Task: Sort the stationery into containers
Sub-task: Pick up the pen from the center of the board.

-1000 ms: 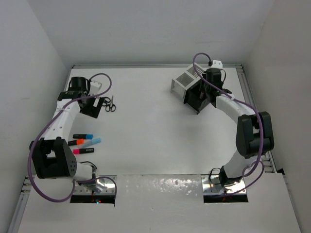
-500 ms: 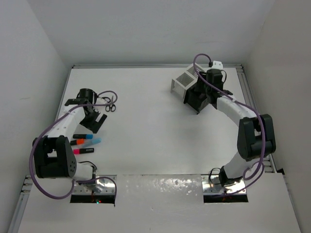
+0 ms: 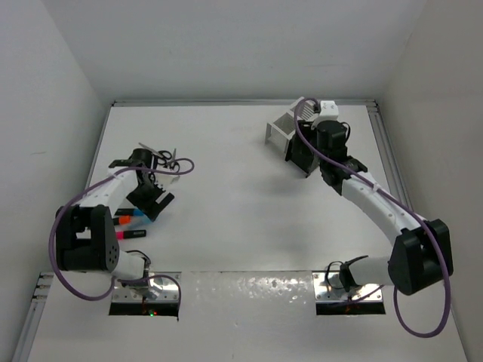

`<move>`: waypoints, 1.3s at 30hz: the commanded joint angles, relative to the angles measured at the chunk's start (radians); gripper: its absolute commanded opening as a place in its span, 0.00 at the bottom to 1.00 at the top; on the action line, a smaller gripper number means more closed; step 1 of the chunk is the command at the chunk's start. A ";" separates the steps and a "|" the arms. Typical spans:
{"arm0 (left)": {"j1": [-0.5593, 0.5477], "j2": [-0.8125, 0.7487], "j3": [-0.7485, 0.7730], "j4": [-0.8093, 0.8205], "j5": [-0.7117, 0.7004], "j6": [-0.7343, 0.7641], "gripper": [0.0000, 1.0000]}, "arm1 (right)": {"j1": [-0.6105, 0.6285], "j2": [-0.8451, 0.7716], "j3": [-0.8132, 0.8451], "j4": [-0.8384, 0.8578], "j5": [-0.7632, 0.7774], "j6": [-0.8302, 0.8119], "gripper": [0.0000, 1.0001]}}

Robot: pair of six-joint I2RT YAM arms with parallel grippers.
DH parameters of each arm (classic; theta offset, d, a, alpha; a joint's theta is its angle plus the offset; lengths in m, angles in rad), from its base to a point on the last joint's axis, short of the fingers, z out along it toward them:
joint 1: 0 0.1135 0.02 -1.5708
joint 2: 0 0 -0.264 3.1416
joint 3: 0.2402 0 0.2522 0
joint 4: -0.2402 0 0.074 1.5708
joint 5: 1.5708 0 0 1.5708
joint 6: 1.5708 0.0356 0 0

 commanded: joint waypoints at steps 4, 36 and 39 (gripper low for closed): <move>-0.038 0.100 -0.050 0.119 0.016 0.072 0.78 | 0.036 -0.082 -0.078 -0.006 -0.012 0.023 0.67; -0.093 0.258 0.112 0.178 0.221 -0.075 0.00 | 0.051 -0.229 -0.190 -0.009 0.031 0.038 0.67; -0.095 0.254 0.175 0.161 0.255 -0.099 0.00 | 0.054 -0.235 -0.189 -0.012 0.028 0.040 0.66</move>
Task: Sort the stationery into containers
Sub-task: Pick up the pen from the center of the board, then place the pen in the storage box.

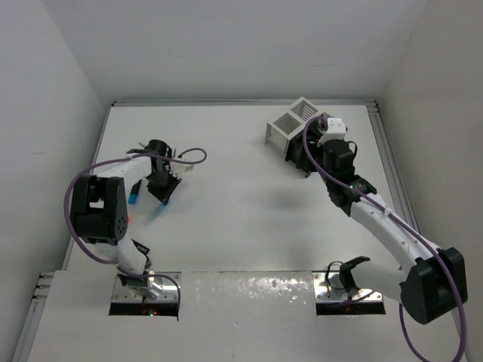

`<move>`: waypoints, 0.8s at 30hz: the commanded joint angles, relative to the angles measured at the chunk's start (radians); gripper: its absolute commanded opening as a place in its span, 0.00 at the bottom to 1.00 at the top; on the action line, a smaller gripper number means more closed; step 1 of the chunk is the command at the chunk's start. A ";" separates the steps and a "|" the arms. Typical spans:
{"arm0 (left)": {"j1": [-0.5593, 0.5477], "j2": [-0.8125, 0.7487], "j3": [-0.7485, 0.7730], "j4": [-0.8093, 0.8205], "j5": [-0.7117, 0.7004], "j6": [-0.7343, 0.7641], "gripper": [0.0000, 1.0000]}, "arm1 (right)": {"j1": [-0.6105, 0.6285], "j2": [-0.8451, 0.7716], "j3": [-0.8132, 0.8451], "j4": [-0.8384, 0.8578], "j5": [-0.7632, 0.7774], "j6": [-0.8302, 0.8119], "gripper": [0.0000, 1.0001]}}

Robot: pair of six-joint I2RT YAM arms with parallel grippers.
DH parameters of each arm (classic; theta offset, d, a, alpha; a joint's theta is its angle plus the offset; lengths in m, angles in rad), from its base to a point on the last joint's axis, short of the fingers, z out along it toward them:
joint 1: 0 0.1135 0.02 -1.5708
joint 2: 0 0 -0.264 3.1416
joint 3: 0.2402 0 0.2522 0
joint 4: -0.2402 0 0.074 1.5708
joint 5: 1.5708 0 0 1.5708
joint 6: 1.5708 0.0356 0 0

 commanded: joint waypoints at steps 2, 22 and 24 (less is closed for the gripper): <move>-0.013 -0.011 0.105 0.007 0.132 -0.061 0.00 | 0.014 -0.029 0.005 0.012 0.018 0.007 0.66; -0.093 -0.116 0.462 0.024 0.218 -0.274 0.00 | 0.230 0.178 0.161 0.102 -0.238 0.056 0.61; -0.102 -0.124 0.534 0.047 0.220 -0.354 0.00 | 0.293 0.230 0.200 0.160 -0.261 0.056 0.61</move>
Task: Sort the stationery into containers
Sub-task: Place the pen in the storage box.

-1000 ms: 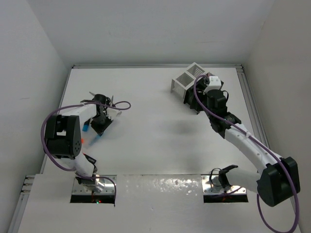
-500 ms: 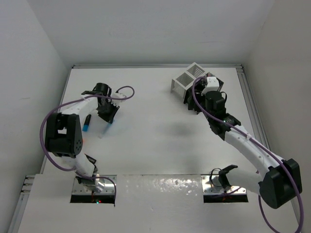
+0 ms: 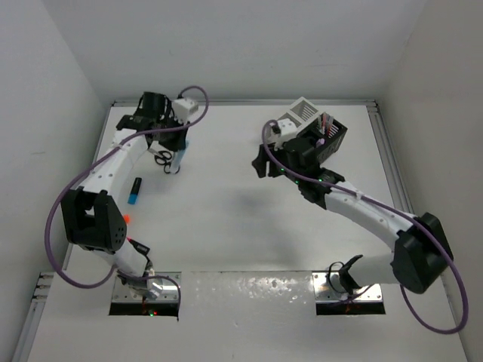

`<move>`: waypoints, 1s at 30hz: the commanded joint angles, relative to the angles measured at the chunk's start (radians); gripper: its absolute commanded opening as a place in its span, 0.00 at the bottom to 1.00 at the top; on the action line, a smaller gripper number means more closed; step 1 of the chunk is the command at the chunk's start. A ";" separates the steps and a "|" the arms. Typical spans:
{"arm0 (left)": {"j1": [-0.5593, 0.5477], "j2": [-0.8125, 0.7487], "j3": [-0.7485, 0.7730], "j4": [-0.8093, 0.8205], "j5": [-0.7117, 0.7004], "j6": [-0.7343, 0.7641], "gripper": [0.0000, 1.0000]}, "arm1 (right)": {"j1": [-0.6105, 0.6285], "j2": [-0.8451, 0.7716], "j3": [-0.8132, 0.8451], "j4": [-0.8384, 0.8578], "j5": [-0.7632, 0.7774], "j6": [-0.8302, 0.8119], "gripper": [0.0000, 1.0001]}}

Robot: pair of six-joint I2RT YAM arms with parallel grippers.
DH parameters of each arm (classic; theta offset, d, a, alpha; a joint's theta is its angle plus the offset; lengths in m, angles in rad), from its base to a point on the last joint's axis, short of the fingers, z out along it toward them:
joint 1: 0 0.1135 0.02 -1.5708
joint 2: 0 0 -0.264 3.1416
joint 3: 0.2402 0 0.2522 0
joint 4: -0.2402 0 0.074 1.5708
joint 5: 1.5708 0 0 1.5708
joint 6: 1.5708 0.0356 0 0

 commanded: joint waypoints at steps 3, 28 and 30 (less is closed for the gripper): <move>-0.038 -0.093 0.140 0.099 0.031 -0.224 0.00 | 0.129 0.150 0.161 0.251 -0.105 0.038 0.63; -0.144 -0.136 0.158 0.126 0.084 -0.402 0.00 | 0.210 0.544 0.500 0.469 -0.044 0.136 0.28; -0.144 -0.136 0.153 0.128 0.103 -0.402 0.00 | 0.206 0.547 0.500 0.477 -0.041 0.139 0.11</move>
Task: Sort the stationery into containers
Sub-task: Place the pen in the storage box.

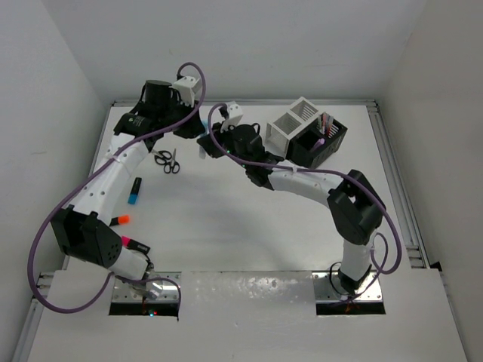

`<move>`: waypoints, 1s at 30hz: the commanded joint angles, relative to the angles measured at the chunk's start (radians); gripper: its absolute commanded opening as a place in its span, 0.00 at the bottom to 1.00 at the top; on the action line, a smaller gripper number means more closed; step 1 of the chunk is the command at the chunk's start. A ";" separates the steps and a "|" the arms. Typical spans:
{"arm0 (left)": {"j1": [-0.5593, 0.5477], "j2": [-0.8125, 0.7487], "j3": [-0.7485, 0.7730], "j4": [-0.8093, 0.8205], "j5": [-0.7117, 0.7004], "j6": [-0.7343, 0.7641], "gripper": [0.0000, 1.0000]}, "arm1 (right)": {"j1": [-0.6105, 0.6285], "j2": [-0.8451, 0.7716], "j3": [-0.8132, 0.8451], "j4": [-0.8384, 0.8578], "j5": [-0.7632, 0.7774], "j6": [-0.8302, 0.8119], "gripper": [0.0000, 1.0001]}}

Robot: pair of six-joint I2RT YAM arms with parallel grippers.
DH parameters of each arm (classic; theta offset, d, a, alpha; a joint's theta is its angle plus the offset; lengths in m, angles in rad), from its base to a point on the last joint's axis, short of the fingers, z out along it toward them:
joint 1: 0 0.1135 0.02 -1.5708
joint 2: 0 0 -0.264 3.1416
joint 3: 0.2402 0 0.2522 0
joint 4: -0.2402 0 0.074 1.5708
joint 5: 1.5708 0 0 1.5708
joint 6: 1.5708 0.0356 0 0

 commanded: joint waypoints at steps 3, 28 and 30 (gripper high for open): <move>-0.014 -0.017 0.026 0.037 0.085 -0.013 0.00 | -0.013 -0.011 0.038 0.087 0.001 0.027 0.00; 0.344 -0.188 -0.350 0.014 -0.441 0.122 1.00 | -0.580 -0.278 -0.334 -0.041 0.191 -0.185 0.00; 0.356 -0.175 -0.382 0.012 -0.463 0.122 1.00 | -0.585 -0.256 -0.334 -0.028 0.197 -0.209 0.00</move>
